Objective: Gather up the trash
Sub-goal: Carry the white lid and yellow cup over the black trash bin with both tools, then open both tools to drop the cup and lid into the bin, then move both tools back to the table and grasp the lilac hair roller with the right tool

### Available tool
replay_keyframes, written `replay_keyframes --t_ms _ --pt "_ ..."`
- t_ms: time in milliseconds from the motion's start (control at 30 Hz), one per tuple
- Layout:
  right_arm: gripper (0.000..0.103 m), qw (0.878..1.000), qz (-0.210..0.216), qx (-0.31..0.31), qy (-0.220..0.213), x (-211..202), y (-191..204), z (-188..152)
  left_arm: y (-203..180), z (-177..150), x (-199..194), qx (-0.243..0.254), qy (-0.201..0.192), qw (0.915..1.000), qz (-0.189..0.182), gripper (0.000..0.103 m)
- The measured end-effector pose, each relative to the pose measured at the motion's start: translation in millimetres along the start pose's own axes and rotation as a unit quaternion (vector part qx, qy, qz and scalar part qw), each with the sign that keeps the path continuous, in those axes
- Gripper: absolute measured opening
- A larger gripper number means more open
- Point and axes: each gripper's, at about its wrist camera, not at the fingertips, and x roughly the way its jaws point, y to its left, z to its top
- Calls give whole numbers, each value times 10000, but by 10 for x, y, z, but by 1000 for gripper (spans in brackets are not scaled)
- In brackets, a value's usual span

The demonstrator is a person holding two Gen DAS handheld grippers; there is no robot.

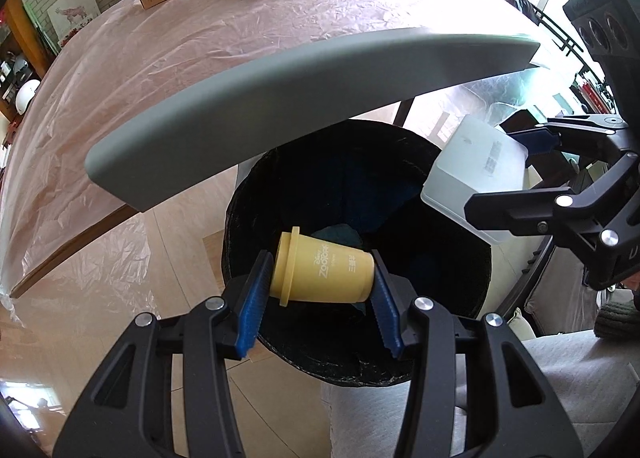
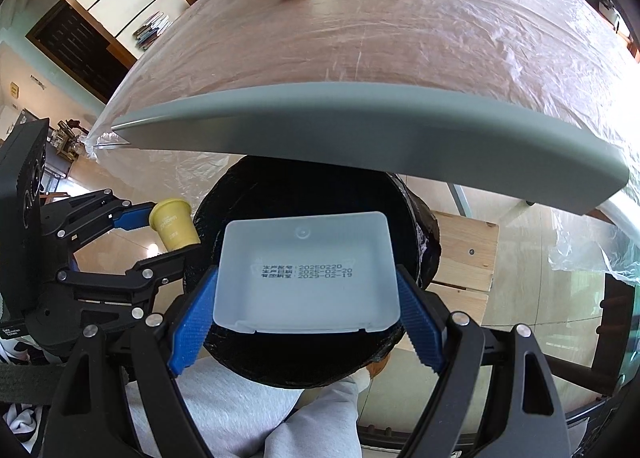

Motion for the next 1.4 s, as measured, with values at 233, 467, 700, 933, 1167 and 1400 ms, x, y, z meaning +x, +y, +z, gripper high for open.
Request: replay_keyframes --t_ms 233,467,700,933,1167,1400 --pt "81 10000 -16 -58 25 7 27 23 -15 29 22 6 7 10000 -9 49" --pt "81 9999 -55 -119 43 25 51 42 -22 41 27 11 16 10000 -15 49" --pt "83 10000 28 -7 93 21 22 42 -2 44 -29 57 -120 9999 -103 66" --pt "88 9999 -62 -90 -129 -154 15 12 46 46 -112 14 -207 9997 -107 70" --pt "89 9949 -325 -352 -887 -712 90 14 104 116 -483 -103 -550 9980 -302 70" --pt "99 9522 -1247 -622 -2718 -1526 144 337 325 472 -1130 -315 -1711 9847 -27 96"
